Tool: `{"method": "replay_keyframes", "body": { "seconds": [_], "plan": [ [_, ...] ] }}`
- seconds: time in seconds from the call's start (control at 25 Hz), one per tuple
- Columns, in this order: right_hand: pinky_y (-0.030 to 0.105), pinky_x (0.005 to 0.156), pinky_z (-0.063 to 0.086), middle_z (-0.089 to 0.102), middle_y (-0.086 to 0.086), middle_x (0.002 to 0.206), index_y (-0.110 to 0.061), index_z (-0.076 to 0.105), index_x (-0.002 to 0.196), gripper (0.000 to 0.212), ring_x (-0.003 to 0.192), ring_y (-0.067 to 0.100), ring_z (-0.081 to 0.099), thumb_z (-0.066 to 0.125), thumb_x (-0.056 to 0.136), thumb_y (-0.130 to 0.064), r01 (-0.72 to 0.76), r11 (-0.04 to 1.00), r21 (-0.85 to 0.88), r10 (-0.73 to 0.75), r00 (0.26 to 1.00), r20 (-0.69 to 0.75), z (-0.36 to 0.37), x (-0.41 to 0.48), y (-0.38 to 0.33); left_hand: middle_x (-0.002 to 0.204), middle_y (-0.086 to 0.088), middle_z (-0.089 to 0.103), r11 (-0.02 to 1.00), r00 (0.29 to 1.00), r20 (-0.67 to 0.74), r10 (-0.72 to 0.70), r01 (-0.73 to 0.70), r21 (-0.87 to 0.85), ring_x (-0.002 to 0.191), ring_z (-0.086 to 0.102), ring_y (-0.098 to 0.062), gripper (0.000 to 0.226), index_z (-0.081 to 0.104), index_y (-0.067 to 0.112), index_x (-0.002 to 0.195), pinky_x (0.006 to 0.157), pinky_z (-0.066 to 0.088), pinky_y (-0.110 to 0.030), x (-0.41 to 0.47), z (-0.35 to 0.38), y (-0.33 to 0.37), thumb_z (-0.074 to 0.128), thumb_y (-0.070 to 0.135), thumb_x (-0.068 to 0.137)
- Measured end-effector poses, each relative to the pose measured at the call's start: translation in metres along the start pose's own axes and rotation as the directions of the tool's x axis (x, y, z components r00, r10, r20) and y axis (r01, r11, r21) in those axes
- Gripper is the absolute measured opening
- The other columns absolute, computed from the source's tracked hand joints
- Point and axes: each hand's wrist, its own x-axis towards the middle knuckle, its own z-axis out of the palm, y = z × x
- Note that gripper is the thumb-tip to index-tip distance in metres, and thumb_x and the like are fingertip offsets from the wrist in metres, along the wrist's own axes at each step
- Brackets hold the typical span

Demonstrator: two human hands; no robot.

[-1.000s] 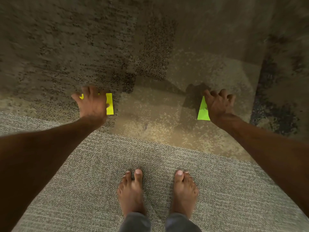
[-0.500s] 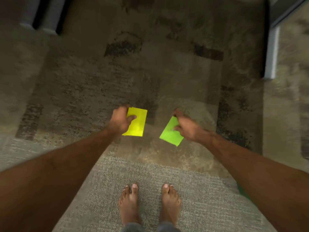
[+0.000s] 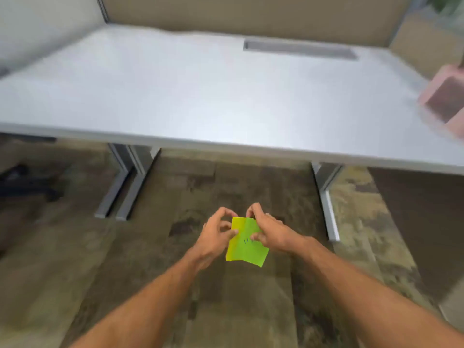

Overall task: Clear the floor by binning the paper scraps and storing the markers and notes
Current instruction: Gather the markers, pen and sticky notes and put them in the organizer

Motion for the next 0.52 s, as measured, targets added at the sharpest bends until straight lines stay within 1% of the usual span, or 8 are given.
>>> {"method": "replay_keyframes", "body": {
  "seconds": [0.08, 0.12, 0.24, 0.32, 0.4, 0.52],
  "plan": [
    [0.043, 0.088, 0.043, 0.046, -0.005, 0.101, -0.023, 0.033, 0.101, 0.045, 0.098, 0.022, 0.048, 0.069, 0.077, -0.011, 0.011, 0.999, 0.045, -0.006, 0.994, -0.111, -0.054, -0.015, -0.022, 0.081, -0.017, 0.062, 0.997, 0.999, 0.005, 0.039, -0.039, -0.072, 0.075, 0.055, -0.024, 0.026, 0.054, 0.015, 0.098, 0.066, 0.045, -0.035, -0.004, -0.001, 0.062, 0.059, -0.008, 0.086],
    [0.041, 0.088, 0.044, 0.046, -0.004, 0.100, -0.024, 0.036, 0.099, 0.046, 0.097, 0.021, 0.048, 0.072, 0.074, -0.011, 0.022, 0.998, 0.063, -0.011, 0.986, -0.169, -0.079, -0.023, -0.032, 0.084, -0.018, 0.063, 0.993, 0.998, 0.011, 0.055, -0.054, -0.110, 0.077, 0.058, -0.025, 0.024, 0.056, 0.013, 0.099, 0.070, 0.048, -0.038, -0.007, 0.000, 0.089, 0.060, -0.006, 0.086],
    [0.027, 0.081, 0.037, 0.043, -0.002, 0.100, -0.017, 0.048, 0.106, 0.047, 0.098, 0.018, 0.042, 0.077, 0.070, -0.013, 0.076, 0.996, 0.039, -0.060, 0.946, -0.318, -0.149, -0.048, -0.054, 0.088, -0.015, 0.069, 0.981, 0.995, 0.056, 0.083, -0.072, -0.179, 0.079, 0.067, -0.024, 0.020, 0.060, 0.010, 0.103, 0.079, 0.055, -0.043, -0.013, 0.004, 0.166, 0.064, 0.000, 0.086],
    [0.024, 0.082, 0.035, 0.041, -0.001, 0.103, -0.017, 0.050, 0.110, 0.050, 0.102, 0.016, 0.039, 0.078, 0.069, -0.015, 0.073, 0.997, 0.018, -0.060, 0.915, -0.398, -0.189, -0.064, -0.063, 0.090, -0.016, 0.071, 0.977, 0.992, 0.076, 0.101, -0.084, -0.198, 0.082, 0.070, -0.026, 0.023, 0.059, 0.006, 0.107, 0.080, 0.058, -0.044, -0.015, 0.010, 0.209, 0.067, 0.003, 0.085],
    [0.025, 0.086, 0.038, 0.044, 0.003, 0.110, -0.017, 0.050, 0.112, 0.051, 0.108, 0.018, 0.040, 0.078, 0.070, -0.016, 0.069, 0.998, 0.009, -0.057, 0.884, -0.464, -0.226, -0.081, -0.068, 0.089, -0.018, 0.072, 0.973, 0.988, 0.078, 0.130, -0.112, -0.204, 0.080, 0.071, -0.027, 0.023, 0.059, 0.003, 0.106, 0.076, 0.060, -0.041, -0.016, 0.019, 0.250, 0.067, 0.001, 0.084],
    [0.035, 0.089, 0.039, 0.052, 0.002, 0.111, -0.021, 0.052, 0.110, 0.047, 0.109, 0.020, 0.043, 0.077, 0.070, -0.021, 0.045, 0.998, -0.039, -0.059, 0.862, -0.504, -0.272, -0.108, -0.069, 0.082, -0.013, 0.073, 0.969, 0.980, 0.097, 0.176, -0.155, -0.191, 0.071, 0.072, -0.021, 0.016, 0.061, 0.006, 0.099, 0.070, 0.061, -0.035, -0.020, 0.039, 0.301, 0.063, -0.002, 0.086]
  ]
}}
